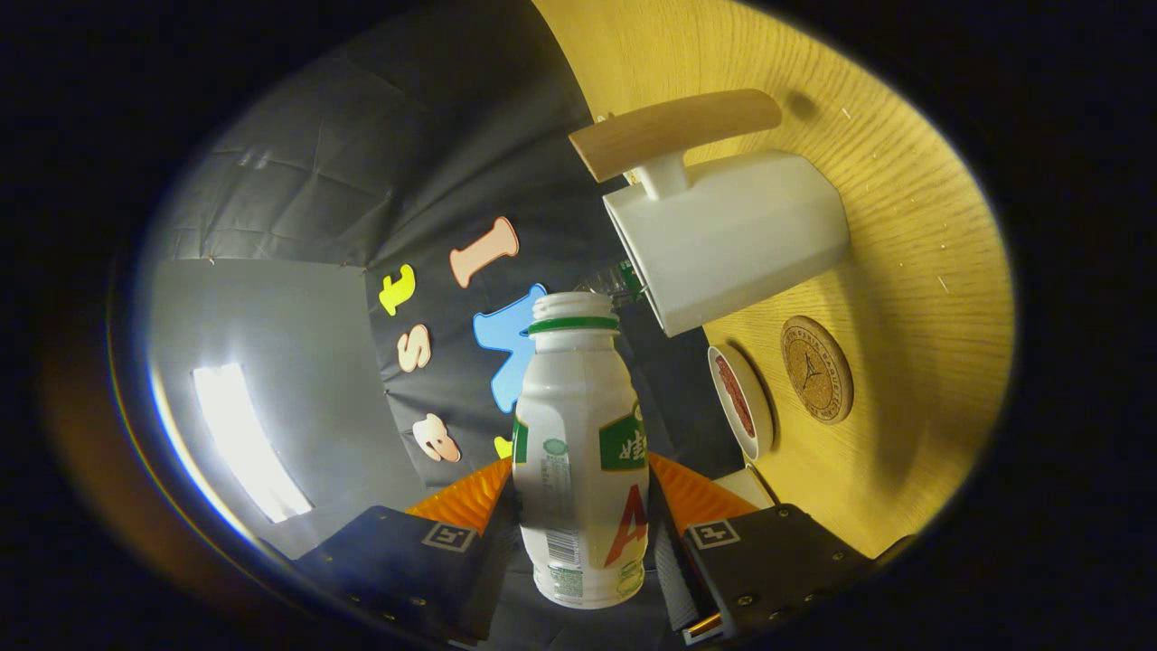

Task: Take the bottle from table, then pour the juice into the cup, finally place the bottle on the coaster

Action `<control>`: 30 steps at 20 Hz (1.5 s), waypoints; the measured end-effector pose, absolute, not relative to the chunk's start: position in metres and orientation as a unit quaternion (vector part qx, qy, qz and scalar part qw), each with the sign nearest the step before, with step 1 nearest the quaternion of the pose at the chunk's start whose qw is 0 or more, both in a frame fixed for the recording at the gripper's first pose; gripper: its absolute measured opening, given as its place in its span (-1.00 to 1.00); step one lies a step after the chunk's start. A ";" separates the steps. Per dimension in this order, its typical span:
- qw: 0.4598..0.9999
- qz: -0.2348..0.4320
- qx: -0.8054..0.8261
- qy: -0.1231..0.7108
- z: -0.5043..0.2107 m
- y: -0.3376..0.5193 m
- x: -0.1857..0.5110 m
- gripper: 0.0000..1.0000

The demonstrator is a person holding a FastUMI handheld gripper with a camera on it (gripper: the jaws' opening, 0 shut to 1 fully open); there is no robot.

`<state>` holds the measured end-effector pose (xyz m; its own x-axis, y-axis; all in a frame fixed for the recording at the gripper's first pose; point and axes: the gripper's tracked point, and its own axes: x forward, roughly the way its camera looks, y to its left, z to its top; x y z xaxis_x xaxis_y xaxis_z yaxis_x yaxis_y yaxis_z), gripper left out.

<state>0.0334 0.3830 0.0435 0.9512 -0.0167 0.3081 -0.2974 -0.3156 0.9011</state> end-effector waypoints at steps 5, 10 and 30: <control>0.584 0.122 0.797 -0.098 0.042 0.379 0.031 0.40; 0.579 0.121 0.800 -0.103 0.043 0.378 0.032 0.40; 0.592 0.122 0.790 -0.104 0.043 0.376 0.032 0.40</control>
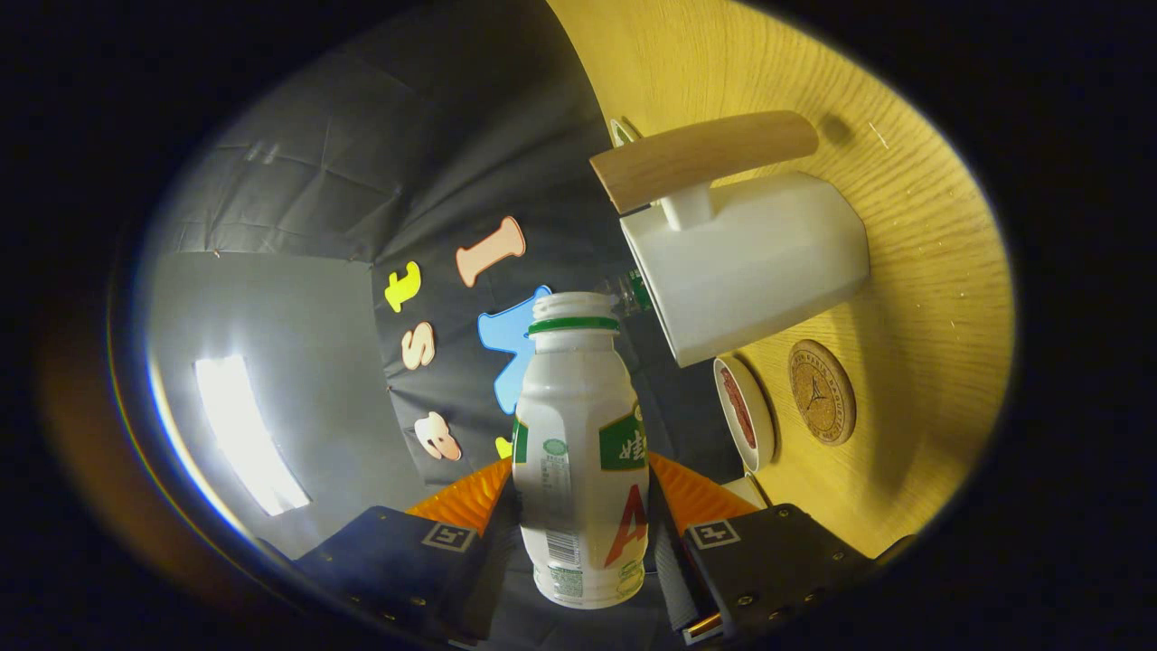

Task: Take the bottle from table, then pour the juice into the cup, finally place the bottle on the coaster

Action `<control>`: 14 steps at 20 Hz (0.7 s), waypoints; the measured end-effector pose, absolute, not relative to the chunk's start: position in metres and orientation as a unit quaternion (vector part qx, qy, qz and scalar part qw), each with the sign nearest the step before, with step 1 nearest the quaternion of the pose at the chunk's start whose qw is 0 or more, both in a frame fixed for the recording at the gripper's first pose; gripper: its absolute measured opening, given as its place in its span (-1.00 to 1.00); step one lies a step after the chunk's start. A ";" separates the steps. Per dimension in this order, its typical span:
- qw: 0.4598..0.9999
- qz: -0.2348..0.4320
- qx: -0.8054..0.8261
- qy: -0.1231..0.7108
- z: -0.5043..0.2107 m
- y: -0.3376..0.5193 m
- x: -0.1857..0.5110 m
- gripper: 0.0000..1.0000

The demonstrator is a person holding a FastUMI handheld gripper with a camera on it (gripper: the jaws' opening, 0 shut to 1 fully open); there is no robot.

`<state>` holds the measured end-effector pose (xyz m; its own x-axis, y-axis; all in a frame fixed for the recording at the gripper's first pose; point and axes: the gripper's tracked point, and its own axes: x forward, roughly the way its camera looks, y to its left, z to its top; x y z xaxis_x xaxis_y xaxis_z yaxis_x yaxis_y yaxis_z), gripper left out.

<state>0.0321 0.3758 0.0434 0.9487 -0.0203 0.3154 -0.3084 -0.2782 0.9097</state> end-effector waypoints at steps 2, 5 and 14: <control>0.603 0.120 0.782 -0.100 0.043 0.377 0.033 0.40; 0.630 0.113 0.762 -0.099 0.042 0.376 0.033 0.40; 0.752 0.072 0.650 -0.086 0.043 0.358 0.050 0.40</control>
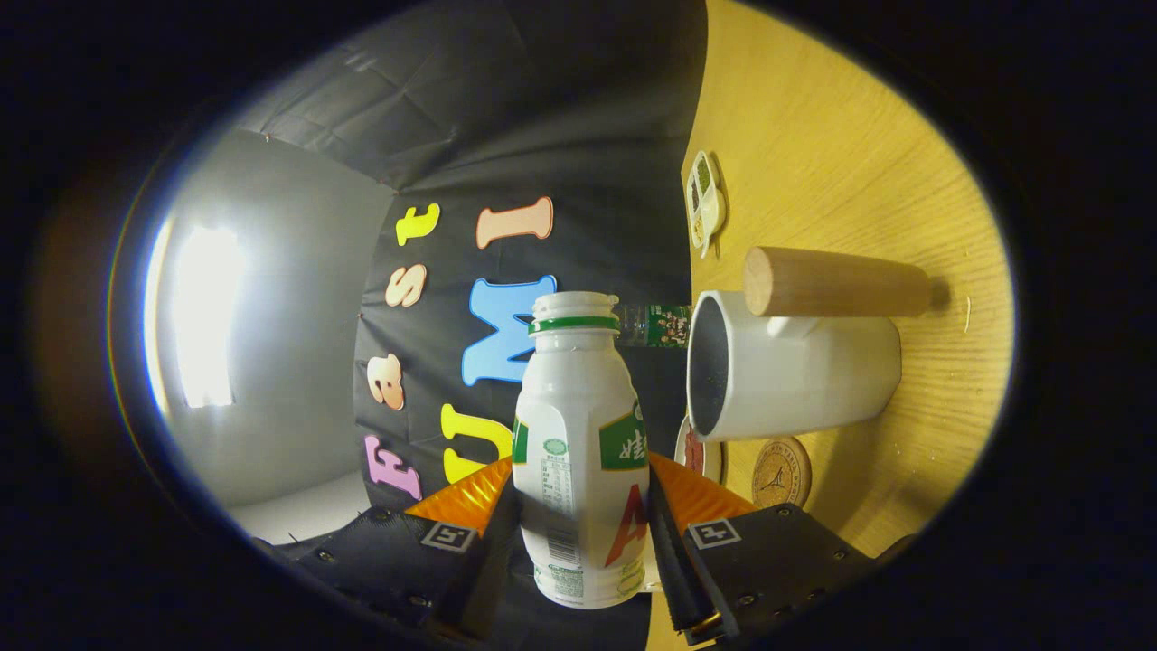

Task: Take the bottle from table, then pour the juice into the cup, finally place the bottle on the coaster

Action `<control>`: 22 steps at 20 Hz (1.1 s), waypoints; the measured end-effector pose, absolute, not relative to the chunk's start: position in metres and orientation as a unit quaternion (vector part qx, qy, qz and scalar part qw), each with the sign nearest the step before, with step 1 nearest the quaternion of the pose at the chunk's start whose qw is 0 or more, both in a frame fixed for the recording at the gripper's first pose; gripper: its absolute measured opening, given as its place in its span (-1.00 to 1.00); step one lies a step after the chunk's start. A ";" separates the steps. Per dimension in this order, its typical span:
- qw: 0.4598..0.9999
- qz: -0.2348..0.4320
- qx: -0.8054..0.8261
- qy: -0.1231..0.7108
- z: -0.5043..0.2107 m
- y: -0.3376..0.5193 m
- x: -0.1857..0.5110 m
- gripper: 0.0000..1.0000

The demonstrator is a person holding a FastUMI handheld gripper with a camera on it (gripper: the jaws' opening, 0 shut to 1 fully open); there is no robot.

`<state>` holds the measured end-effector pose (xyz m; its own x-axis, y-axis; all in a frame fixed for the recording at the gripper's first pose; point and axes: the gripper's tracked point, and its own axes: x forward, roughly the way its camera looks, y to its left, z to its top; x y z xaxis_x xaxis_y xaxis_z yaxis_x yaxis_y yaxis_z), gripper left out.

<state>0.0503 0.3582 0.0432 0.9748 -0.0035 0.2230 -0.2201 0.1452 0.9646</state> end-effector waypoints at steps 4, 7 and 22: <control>0.797 0.065 0.595 -0.086 0.052 0.356 0.053 0.40; 0.827 0.057 0.554 -0.081 0.056 0.359 0.057 0.41; 0.974 -0.013 0.221 -0.045 0.068 0.373 0.070 0.41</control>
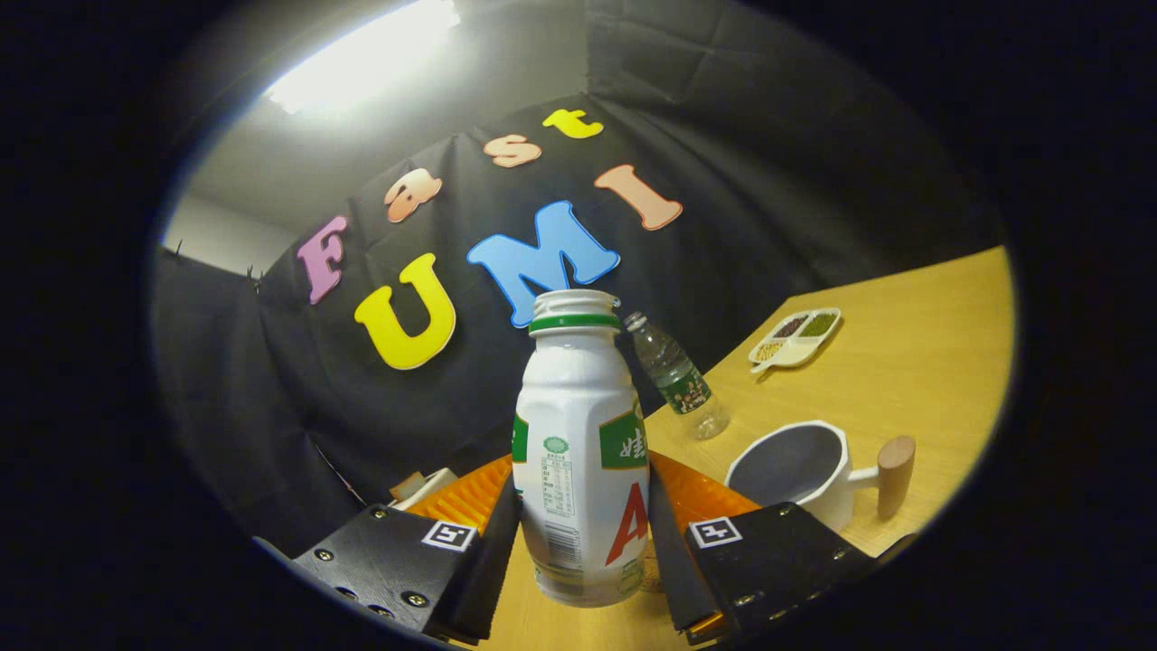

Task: Take the bottle from table, then pour the juice into the cup, finally place the bottle on the coaster

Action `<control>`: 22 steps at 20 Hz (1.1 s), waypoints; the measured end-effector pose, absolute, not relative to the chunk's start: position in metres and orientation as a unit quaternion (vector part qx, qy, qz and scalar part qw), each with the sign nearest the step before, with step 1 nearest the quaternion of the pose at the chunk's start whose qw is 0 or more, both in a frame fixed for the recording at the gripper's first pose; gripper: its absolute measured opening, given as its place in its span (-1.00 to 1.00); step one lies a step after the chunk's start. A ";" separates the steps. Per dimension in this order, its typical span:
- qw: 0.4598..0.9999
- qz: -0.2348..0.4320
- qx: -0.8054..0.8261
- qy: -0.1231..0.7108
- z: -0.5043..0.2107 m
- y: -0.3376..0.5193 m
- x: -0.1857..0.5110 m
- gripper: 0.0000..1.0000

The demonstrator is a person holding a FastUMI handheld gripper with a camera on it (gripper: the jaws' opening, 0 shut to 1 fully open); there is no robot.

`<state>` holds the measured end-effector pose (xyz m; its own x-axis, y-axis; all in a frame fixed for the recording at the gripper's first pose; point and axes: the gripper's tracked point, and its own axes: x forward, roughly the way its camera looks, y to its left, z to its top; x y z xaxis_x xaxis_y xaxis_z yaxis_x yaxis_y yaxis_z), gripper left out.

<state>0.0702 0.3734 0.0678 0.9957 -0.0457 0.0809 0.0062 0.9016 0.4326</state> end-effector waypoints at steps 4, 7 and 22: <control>0.996 -0.054 0.070 -0.033 0.079 0.373 0.070 0.41; 0.997 -0.038 0.055 -0.024 0.072 0.394 0.081 0.41; 0.998 -0.040 0.004 -0.054 0.038 0.390 0.120 0.42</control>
